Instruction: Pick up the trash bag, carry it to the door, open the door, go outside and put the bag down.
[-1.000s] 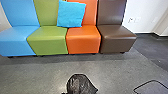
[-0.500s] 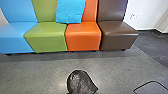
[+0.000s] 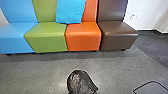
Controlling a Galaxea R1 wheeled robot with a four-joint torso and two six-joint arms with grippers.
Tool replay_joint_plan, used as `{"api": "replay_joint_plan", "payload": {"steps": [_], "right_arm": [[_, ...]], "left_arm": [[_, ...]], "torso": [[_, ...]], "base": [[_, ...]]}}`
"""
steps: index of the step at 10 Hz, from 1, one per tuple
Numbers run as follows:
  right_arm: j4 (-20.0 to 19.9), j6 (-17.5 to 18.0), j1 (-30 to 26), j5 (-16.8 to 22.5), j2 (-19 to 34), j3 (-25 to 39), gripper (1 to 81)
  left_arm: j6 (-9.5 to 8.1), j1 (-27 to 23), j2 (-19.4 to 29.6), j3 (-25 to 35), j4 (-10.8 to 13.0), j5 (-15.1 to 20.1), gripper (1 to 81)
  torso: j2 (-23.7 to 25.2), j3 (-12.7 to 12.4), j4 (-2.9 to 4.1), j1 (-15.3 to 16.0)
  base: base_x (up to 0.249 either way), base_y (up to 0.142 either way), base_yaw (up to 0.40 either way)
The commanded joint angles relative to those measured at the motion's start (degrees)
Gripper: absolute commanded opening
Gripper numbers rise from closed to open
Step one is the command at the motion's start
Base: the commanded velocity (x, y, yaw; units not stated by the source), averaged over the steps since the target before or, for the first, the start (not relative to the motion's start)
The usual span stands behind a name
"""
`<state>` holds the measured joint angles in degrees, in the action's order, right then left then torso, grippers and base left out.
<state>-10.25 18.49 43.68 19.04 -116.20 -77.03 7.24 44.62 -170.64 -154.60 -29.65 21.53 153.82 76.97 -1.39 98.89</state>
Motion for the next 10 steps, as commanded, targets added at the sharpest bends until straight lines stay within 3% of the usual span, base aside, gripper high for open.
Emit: {"api": "replay_joint_plan", "payload": {"steps": [1,6,7,10], "right_arm": [[-0.82,0.05,-4.16,2.93,2.79,1.11,81.1],[-0.56,-0.04,-3.81,2.93,2.61,0.93,81.1],[-0.56,-0.04,-3.72,2.93,2.61,0.93,81.1],[-0.47,-0.04,-3.11,2.93,2.44,0.84,81.1]], "left_arm": [[0.23,-5.46,0.30,0.09,-0.67,3.96,1.0],[0.31,-4.06,0.73,0.09,-0.50,3.78,1.0],[0.32,-3.96,0.83,0.09,-0.58,3.87,1.0],[0.58,-3.96,0.83,0.44,-0.50,4.05,1.0]], "torso": [[0.00,0.00,0.00,0.00],[0.00,0.02,0.00,0.00],[-5.73,0.02,0.00,-3.69],[-7.55,0.02,0.00,-4.83]], "base": [[0.000,0.000,0.000],[0.000,0.000,0.000],[0.000,0.000,0.000],[0.000,0.000,0.000]]}}
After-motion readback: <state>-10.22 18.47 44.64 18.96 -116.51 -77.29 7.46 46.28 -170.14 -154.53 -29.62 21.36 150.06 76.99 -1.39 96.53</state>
